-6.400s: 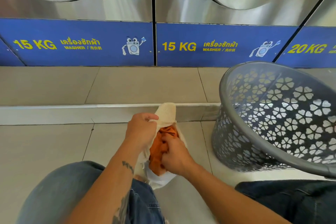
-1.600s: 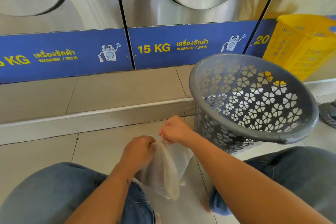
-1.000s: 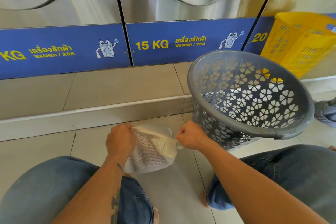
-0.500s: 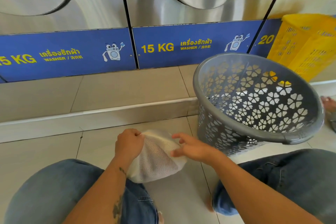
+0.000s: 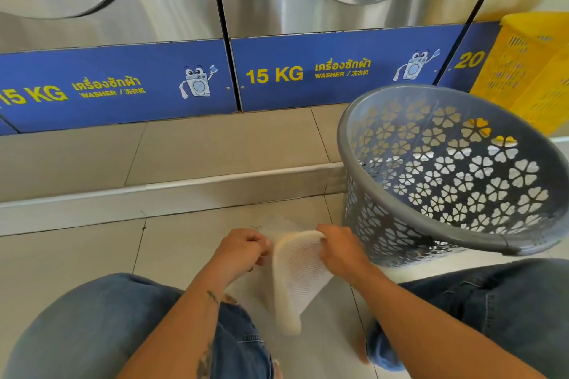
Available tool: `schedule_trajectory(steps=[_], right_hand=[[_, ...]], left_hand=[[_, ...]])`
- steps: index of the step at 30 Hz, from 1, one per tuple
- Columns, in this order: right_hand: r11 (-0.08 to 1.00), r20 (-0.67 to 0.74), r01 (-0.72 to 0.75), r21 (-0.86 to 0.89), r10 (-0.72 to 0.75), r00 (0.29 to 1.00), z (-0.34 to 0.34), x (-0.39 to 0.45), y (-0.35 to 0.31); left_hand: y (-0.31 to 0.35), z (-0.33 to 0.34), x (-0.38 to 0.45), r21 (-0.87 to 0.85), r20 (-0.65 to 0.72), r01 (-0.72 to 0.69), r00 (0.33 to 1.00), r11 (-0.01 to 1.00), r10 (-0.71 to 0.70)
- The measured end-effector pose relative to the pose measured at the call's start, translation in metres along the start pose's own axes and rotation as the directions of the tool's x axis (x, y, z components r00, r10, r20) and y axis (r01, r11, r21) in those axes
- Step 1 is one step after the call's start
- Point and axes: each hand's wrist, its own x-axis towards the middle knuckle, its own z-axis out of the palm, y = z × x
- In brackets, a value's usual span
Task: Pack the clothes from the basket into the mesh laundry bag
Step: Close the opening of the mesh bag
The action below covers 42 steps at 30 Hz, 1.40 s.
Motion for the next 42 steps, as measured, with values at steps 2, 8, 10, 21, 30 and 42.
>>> schedule_trajectory(steps=[2,8,10,21,30,42], right_hand=[[0.991,0.124,-0.065,0.113,0.051,0.991,-0.005,0.004,0.004],[0.896,0.255,-0.275,0.348,0.192,0.948,-0.017,0.015,0.007],[0.910,0.298,-0.268,0.316,0.173,0.939,-0.008,0.018,0.008],[0.981,0.479,-0.170,0.089,0.107,0.871,0.052,0.052,0.039],[0.959,0.311,-0.153,0.238,0.074,0.947,0.066,0.057,0.029],[0.939,0.022,0.172,0.297,-0.187,0.982,-0.046,0.083,-0.085]], left_hand=[[-0.001,0.001,0.003,0.066,-0.020,0.028,0.999,0.997,-0.027],[-0.008,0.020,0.015,-0.015,0.039,0.375,0.927,0.927,-0.374],[-0.022,0.041,0.021,-0.058,0.092,0.433,0.900,0.900,-0.427],[-0.075,0.086,0.068,-0.020,0.036,0.159,0.987,0.987,-0.158],[-0.071,0.102,0.079,-0.231,-0.079,0.106,0.989,0.967,-0.127],[0.029,-0.021,0.063,-0.086,-0.464,-0.312,0.853,0.946,0.239]])
